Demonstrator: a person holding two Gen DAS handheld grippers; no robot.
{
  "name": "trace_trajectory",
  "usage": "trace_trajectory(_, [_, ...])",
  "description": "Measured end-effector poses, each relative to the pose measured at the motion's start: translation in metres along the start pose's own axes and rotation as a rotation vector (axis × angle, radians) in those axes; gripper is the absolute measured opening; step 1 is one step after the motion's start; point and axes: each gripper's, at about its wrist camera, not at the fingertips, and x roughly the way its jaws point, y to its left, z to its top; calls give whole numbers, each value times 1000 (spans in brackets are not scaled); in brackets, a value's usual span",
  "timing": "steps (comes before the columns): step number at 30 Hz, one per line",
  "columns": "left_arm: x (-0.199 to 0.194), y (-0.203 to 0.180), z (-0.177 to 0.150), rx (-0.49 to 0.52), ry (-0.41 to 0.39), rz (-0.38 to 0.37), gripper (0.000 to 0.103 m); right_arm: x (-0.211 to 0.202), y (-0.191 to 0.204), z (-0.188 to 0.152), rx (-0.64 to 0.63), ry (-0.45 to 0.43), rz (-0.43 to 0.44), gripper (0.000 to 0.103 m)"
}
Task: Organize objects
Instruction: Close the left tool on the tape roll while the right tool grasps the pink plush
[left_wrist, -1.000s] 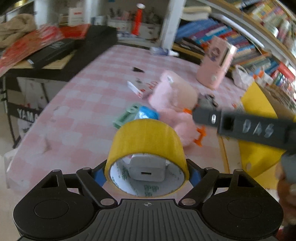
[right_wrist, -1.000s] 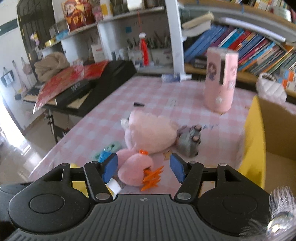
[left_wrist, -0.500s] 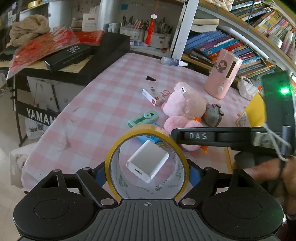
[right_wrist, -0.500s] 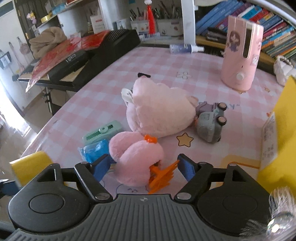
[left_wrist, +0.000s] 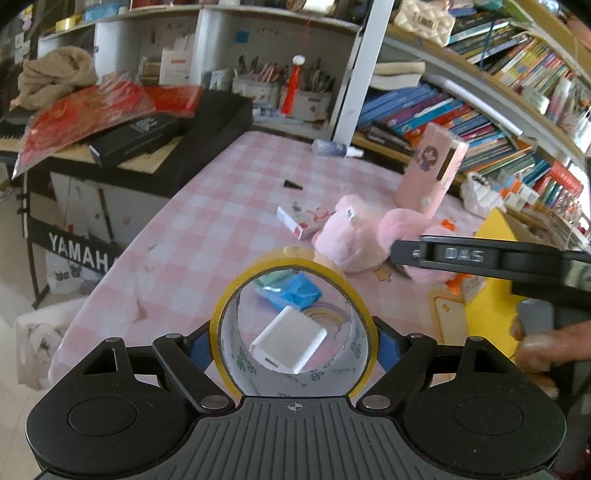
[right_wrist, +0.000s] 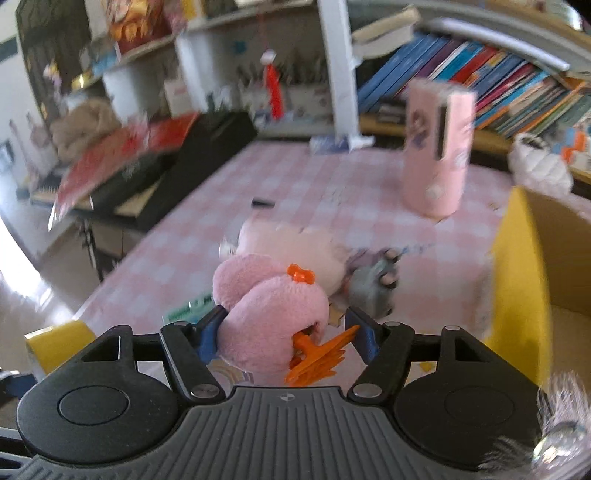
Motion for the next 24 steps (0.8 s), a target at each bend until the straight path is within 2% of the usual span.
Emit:
trace_trajectory(4, [-14,2,2,-1,-34,-30,84,-33,-3,-3,24,-49,-13,67])
trace_trajectory(10, [-36,4,-6,23,-58,-63,84,-73,3,-30,23,-83,-81,67])
trace_trajectory(24, [-70,5,-39,106,-9,-177,84,-136,28,-97,97,-86,-201,67])
